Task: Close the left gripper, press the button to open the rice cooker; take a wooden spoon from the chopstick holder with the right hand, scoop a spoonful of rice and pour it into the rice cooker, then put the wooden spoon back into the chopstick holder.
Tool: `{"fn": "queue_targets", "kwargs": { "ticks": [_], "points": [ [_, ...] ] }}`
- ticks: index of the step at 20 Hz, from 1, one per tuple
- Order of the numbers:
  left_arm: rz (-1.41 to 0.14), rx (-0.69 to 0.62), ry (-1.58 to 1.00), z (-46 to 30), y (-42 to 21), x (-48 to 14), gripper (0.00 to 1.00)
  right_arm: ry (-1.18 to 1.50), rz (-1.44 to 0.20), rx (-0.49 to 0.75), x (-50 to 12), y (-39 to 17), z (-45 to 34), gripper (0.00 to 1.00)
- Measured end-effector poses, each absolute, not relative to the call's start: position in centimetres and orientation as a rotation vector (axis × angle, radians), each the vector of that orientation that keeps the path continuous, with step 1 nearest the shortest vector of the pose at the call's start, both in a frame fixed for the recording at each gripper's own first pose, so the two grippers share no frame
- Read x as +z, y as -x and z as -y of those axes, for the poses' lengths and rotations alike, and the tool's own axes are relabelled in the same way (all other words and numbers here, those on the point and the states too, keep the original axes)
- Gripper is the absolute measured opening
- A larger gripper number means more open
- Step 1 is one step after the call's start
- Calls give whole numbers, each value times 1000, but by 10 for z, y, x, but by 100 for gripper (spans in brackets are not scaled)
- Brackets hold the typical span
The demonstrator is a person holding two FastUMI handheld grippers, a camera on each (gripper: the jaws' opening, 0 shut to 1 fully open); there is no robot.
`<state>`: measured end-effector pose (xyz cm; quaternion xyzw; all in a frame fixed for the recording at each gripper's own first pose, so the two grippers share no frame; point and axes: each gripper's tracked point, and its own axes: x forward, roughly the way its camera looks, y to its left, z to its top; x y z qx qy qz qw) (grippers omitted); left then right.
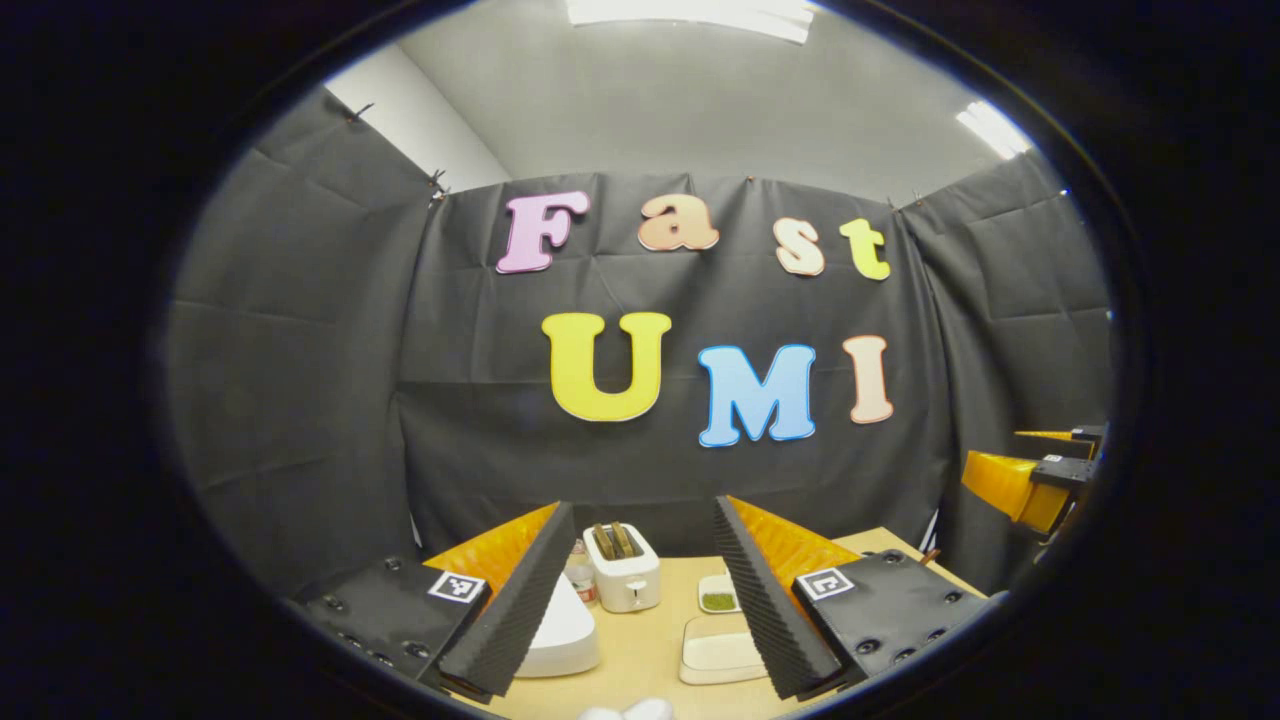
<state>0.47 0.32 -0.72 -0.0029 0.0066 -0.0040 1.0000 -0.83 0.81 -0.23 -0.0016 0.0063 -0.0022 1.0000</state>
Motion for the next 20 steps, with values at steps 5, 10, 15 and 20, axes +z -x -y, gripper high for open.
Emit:
{"fn": "queue_targets", "kwargs": {
  "ticks": [5, 10, 15, 20],
  "points": [
    [-9, -5, 3, -8, -4, -7, 98, 10, -20, -2, -3, 11, -10, 95],
    [-23, -3, 11, -13, -3, -11, 68, 3, -26, -7, -3, 15, -10, 95],
    [-115, 61, 29, -31, -7, -41, 9, 14, -30, -9, -4, 15, -11, 95],
    [-166, 79, 89, -55, -37, -64, 9, 19, -62, -14, -13, 12, -11, 95]
  ]
}}
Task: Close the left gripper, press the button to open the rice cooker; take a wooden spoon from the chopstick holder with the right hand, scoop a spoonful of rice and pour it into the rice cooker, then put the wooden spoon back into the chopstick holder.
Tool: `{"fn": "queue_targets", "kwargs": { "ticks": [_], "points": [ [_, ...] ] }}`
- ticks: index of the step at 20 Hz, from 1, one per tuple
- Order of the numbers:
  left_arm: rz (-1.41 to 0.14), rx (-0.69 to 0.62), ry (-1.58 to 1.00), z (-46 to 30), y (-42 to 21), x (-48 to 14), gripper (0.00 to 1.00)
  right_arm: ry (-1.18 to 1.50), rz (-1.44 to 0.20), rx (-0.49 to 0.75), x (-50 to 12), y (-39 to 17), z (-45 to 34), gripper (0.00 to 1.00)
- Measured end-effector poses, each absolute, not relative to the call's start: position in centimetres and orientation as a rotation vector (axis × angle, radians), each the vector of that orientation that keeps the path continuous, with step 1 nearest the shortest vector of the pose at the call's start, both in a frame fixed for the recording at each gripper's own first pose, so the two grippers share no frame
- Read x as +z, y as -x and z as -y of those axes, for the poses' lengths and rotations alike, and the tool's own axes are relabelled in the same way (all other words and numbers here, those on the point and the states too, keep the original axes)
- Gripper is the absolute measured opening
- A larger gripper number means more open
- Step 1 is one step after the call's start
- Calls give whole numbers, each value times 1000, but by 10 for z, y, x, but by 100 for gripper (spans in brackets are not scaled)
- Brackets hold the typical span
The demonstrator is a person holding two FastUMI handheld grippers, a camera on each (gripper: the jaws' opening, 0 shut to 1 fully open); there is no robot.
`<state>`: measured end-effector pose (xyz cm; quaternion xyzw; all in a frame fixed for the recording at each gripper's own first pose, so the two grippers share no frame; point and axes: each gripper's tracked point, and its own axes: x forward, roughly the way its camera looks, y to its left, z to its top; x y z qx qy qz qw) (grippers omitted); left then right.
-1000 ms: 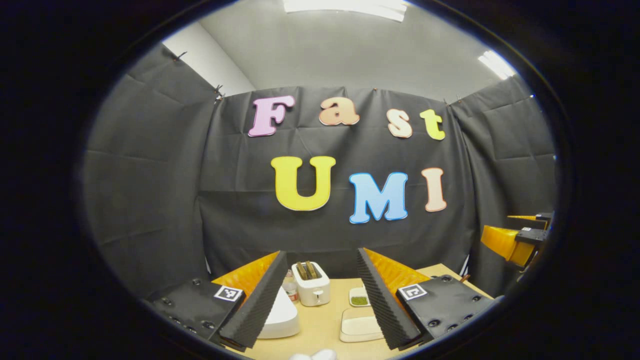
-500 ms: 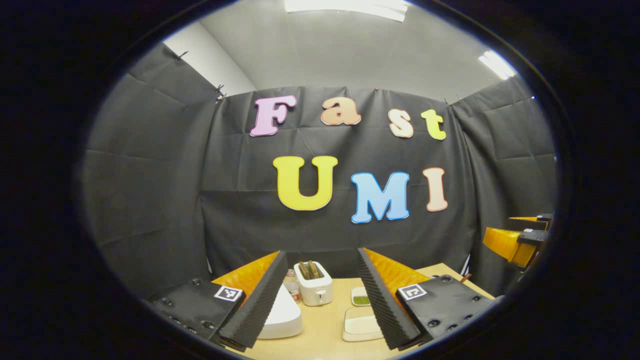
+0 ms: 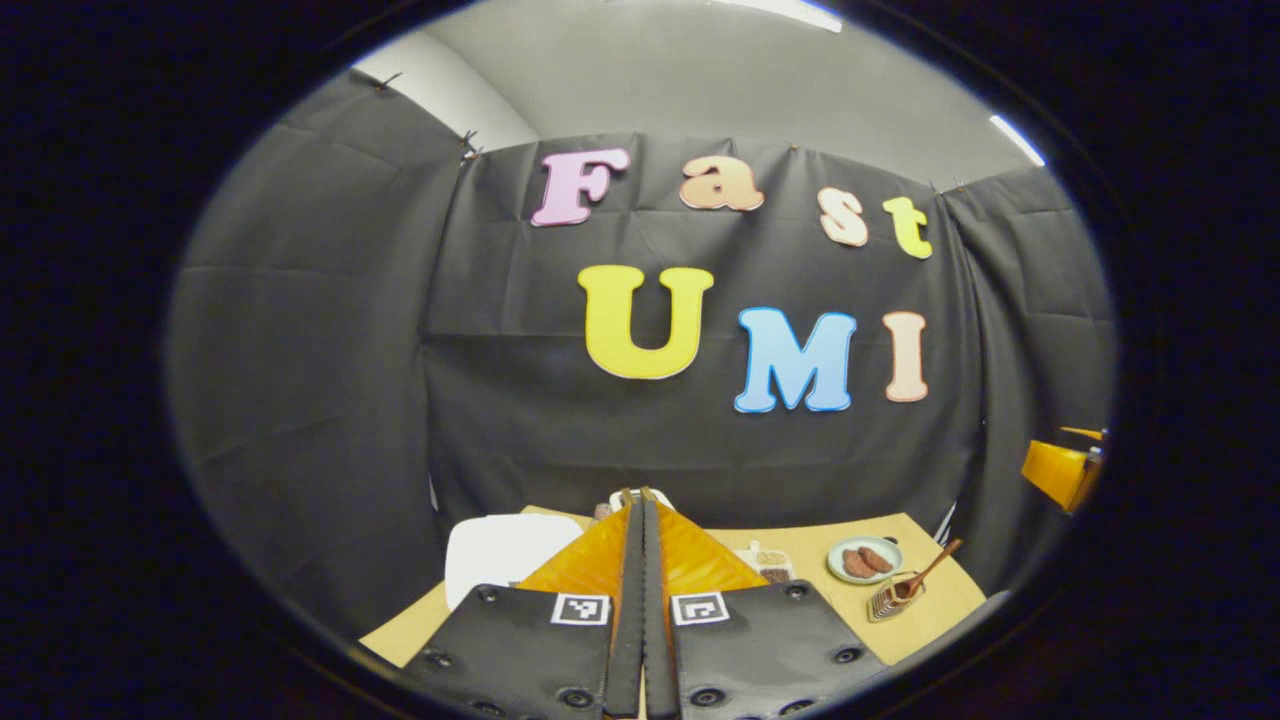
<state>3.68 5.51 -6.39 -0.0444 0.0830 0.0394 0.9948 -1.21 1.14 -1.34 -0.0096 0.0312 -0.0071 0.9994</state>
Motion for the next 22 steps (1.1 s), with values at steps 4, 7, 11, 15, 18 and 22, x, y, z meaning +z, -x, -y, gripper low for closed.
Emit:
{"fn": "queue_targets", "kwargs": {
  "ticks": [4, 7, 11, 15, 18, 22],
  "points": [
    [-243, 187, 116, -105, -79, -111, 9, 46, -88, -23, -19, 8, -14, 95],
    [-360, 278, 99, -140, -106, -170, 9, 65, -122, -25, -27, 6, -15, 95],
    [-484, 330, 178, -166, -130, -239, 9, 93, -177, -18, -39, -1, -16, 95],
    [-564, 369, 178, -181, -145, -280, 9, 101, -208, -23, -47, -5, -14, 95],
    [-602, 384, 152, -189, -148, -300, 9, 85, -229, -24, -52, -6, -13, 95],
    [-691, 393, 174, -188, -140, -330, 9, 83, -248, -15, -59, -7, -15, 95]
  ]
}}
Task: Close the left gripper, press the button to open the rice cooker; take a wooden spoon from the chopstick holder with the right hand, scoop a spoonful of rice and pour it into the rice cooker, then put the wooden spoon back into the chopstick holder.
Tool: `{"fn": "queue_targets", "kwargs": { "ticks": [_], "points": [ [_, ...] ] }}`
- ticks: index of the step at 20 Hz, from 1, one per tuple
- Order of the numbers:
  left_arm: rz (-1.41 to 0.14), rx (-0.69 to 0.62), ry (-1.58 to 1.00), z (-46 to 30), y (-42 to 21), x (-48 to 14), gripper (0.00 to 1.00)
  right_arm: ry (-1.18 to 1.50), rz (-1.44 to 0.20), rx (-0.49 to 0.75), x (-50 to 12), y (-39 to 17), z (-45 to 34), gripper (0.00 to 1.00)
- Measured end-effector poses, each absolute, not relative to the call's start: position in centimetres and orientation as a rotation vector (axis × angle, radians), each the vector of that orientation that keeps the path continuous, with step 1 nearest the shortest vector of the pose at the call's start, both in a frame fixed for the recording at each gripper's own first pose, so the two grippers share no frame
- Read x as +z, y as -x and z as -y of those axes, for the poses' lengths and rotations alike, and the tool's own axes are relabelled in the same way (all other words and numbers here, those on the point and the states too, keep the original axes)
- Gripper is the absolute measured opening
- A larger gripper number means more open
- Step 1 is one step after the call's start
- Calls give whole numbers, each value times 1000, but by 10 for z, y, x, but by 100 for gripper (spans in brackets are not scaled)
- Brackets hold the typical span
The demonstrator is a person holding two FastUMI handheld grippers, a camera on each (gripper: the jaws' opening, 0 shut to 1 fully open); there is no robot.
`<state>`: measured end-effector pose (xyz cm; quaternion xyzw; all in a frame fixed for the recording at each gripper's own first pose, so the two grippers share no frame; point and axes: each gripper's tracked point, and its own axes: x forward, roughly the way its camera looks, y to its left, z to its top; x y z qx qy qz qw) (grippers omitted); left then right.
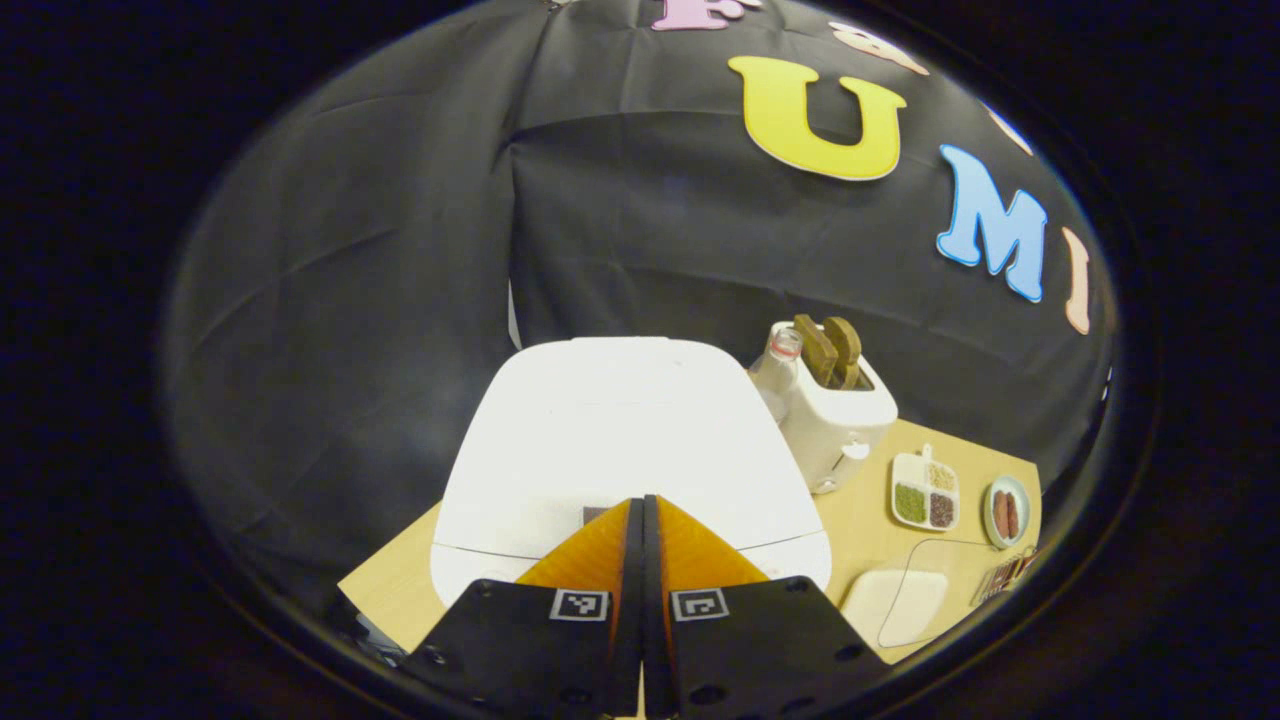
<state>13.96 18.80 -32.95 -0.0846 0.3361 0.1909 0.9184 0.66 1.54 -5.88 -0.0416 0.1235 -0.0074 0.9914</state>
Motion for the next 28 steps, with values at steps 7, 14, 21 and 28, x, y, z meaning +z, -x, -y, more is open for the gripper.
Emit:
{"fn": "queue_targets", "kwargs": {
  "ticks": [7, 14, 21, 28],
  "points": [
    [-705, 405, 164, -190, -144, -329, 9, 77, -274, 6, -65, -4, -22, 95],
    [-642, 402, 139, -195, -148, -311, 9, 58, -267, 13, -65, -2, -26, 95],
    [-36, 387, -60, -179, -149, -114, 9, 71, -119, 8, -48, -14, -20, 95],
    [-5, 262, -72, -109, -90, -78, 12, 46, -123, -56, -59, 2, 22, 95]
  ]
}}
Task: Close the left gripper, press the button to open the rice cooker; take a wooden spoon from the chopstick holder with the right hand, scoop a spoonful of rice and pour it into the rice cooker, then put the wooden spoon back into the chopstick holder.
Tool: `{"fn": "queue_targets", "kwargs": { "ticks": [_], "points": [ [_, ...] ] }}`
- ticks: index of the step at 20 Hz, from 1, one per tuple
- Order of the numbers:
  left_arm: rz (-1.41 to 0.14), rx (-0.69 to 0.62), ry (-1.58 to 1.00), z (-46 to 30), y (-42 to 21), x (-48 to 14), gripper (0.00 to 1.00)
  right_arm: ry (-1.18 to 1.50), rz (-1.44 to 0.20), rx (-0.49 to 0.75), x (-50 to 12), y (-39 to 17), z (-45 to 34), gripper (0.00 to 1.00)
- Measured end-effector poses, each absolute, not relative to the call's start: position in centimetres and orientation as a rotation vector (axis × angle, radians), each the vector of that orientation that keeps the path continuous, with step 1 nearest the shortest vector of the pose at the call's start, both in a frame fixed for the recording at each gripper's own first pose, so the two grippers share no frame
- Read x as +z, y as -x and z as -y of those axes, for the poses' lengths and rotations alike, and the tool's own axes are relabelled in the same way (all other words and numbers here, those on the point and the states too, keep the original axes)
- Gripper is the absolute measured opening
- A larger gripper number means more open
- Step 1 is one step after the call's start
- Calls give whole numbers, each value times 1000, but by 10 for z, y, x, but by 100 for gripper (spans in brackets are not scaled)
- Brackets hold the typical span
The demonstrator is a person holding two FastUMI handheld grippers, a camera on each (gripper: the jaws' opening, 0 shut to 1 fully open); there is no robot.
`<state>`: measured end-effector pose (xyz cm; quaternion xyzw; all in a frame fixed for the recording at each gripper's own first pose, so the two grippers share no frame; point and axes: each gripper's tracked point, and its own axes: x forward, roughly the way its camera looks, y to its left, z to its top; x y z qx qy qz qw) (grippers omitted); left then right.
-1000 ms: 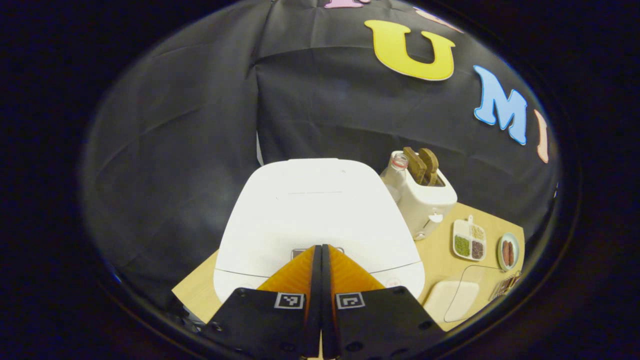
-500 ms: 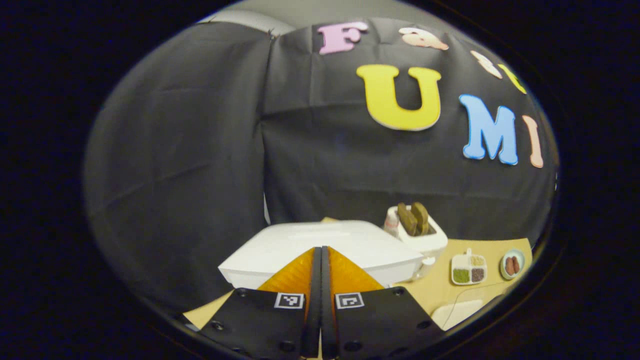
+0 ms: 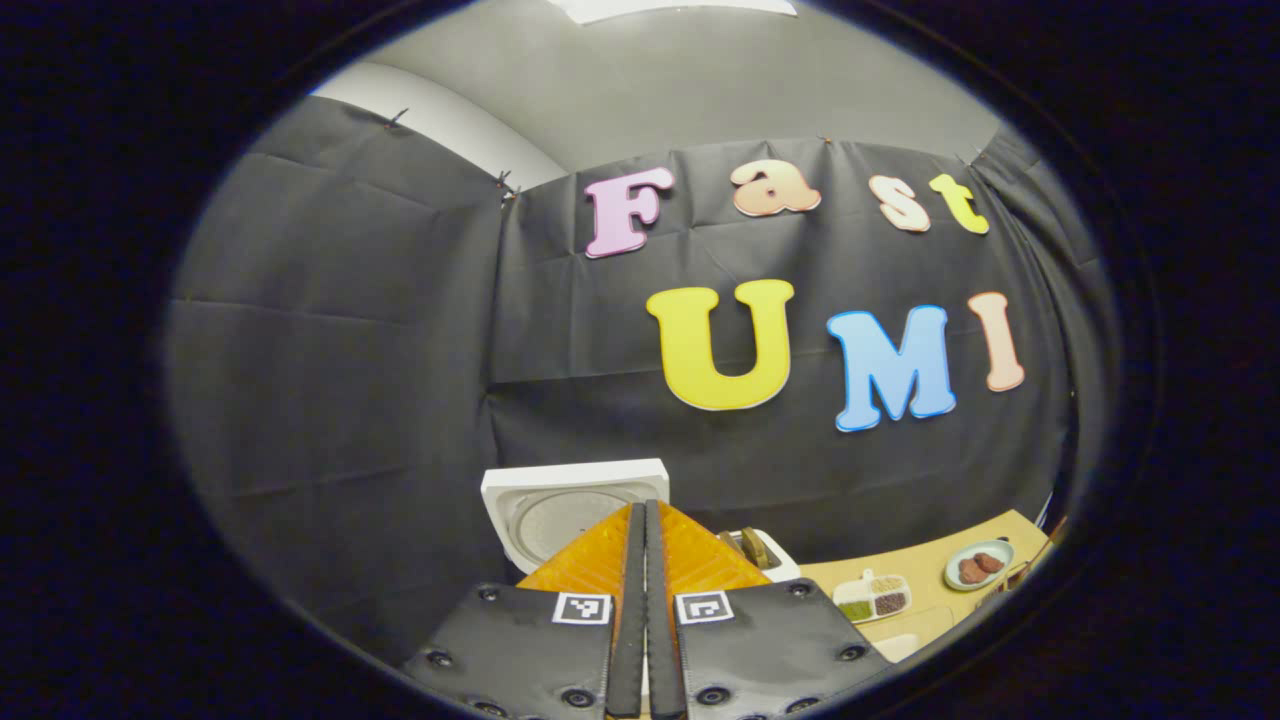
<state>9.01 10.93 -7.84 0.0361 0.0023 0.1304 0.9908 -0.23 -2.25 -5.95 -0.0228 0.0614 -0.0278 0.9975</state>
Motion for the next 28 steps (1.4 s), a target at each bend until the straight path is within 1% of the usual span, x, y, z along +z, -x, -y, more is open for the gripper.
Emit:
{"fn": "queue_targets", "kwargs": {
  "ticks": [1, 2, 4, 6, 9, 11, 14, 15, 21, 28],
  "points": [
    [-10, 221, -61, -93, -80, -80, 7, 47, -131, -68, -64, 3, 30, 95],
    [-12, 193, -52, -82, -68, -81, 12, 45, -140, -78, -71, 3, 37, 95],
    [-5, 132, -28, -61, -43, -81, 56, 32, -155, -98, -83, 3, 50, 95],
    [24, 124, -34, -50, -21, -72, 99, 0, -159, -112, -96, 3, 62, 95],
    [52, 83, -35, -28, 5, -60, 99, -15, -201, -143, -137, -3, 86, 95],
    [63, 74, -46, -19, 14, -54, 96, -38, -250, -160, -170, -8, 100, 95],
    [63, 52, -26, 0, 22, -48, 100, -84, -319, -181, -221, -25, 119, 95],
    [64, 53, -23, 2, 23, -48, 100, -93, -332, -188, -235, -31, 126, 95],
    [28, 93, -26, 15, 20, -53, 99, -137, -403, -229, -301, -103, 172, 95],
    [-12, 176, -63, 22, 7, -60, 99, -177, -452, -233, -346, -193, 206, 95]
  ]
}}
